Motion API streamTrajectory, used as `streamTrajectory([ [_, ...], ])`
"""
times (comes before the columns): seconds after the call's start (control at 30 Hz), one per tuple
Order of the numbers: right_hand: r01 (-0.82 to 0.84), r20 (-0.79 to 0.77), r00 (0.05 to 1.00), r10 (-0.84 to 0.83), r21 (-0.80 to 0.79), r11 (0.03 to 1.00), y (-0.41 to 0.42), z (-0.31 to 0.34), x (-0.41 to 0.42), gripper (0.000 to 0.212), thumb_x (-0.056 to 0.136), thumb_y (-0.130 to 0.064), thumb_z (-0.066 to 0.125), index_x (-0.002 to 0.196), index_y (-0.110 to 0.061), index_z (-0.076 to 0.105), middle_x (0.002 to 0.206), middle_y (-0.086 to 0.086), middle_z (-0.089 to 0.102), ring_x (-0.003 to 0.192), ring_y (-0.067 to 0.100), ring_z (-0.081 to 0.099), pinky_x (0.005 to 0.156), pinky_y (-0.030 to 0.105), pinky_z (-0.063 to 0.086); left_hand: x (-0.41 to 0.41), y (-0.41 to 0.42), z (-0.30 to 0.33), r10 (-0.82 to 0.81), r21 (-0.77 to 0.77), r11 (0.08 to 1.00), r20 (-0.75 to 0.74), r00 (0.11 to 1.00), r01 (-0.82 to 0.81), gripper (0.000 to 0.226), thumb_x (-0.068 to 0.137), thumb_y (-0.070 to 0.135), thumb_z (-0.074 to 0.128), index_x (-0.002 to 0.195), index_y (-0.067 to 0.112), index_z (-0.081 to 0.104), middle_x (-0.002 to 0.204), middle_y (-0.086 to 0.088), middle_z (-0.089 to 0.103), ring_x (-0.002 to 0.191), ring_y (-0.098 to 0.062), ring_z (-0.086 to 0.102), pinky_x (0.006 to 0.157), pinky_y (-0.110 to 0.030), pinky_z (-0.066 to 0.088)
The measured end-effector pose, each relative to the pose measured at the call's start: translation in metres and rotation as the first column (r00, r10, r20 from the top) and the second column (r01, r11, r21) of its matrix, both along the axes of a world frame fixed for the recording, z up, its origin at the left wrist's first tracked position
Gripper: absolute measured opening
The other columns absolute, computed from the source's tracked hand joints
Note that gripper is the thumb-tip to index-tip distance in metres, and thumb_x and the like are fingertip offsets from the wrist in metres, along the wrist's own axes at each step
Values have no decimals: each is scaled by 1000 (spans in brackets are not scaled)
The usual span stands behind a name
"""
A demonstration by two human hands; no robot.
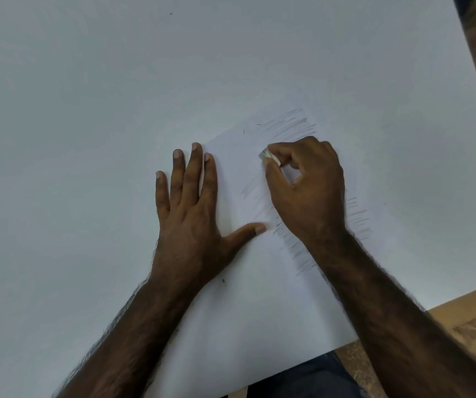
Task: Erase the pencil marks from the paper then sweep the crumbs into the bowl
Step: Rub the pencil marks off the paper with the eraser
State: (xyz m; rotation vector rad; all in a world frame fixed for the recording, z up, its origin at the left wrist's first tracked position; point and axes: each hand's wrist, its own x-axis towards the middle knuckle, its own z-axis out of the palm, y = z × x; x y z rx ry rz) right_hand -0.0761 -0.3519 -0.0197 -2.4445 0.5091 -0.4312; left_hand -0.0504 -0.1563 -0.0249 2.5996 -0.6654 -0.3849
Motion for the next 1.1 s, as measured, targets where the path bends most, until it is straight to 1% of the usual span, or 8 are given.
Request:
streamTrajectory([
  [0.13,-5,29,1000,4,28,1000,-1,-5,-4,8,98,-20,77,104,-15,78,101,-4,77,94,12,63,90,31,51,18,-4,6,52,-201,979,57,997,-39,69,108,37,62,161,-4,43,173,-20,34,165,-39,23,132,-63,21],
  [0.23,1,35,999,-3,52,999,0,-5,-6,12,98,-21,78,106,-12,78,103,1,78,96,16,67,91,38,56,43,-12,7,-37,-235,971,77,996,54,54,108,14,64,156,-7,50,167,-21,45,160,-40,34,129,-59,32],
  [0.3,-17,23,1000,16,58,998,2,-4,-7,14,97,-21,78,107,-11,78,104,2,78,96,18,68,92,39,56,56,-15,4,-124,-197,970,106,987,143,53,107,12,66,154,-7,52,167,-23,43,160,-43,34,128,-60,33],
  [0.4,-55,-13,998,56,65,996,6,0,-10,20,97,-23,76,109,-8,78,106,6,79,99,15,67,94,36,54,60,-15,-2,-199,-149,965,116,973,216,51,107,16,65,153,-4,56,170,-24,37,162,-47,25,130,-66,25],
  [0.57,-185,-113,977,180,-36,982,6,4,-6,20,97,-22,73,110,-9,79,103,8,78,98,31,70,92,51,54,58,-8,-12,-220,-161,958,119,968,238,53,113,25,49,163,6,45,177,-15,26,167,-43,8,134,-64,5],
  [0.77,71,-51,996,-77,-99,993,-18,7,13,17,98,-25,69,101,-12,80,97,3,77,91,28,64,87,33,42,56,-9,-17,-235,-150,954,164,958,260,52,113,21,45,163,6,45,176,-9,30,167,-40,9,133,-66,6],
  [0.93,-170,-103,982,157,-129,977,14,7,4,16,97,-22,72,105,-11,80,94,7,75,89,32,63,82,45,48,56,-8,-20,-239,-144,954,175,955,265,52,114,22,45,164,7,44,176,-5,32,168,-34,12,134,-65,5],
  [1.1,85,-46,995,-94,-172,981,-20,8,23,18,98,-27,71,103,-13,82,96,4,78,92,30,65,83,41,47,56,-8,-19,-233,-149,953,183,955,262,52,112,19,48,163,6,46,175,-5,33,167,-34,14,133,-66,6],
])
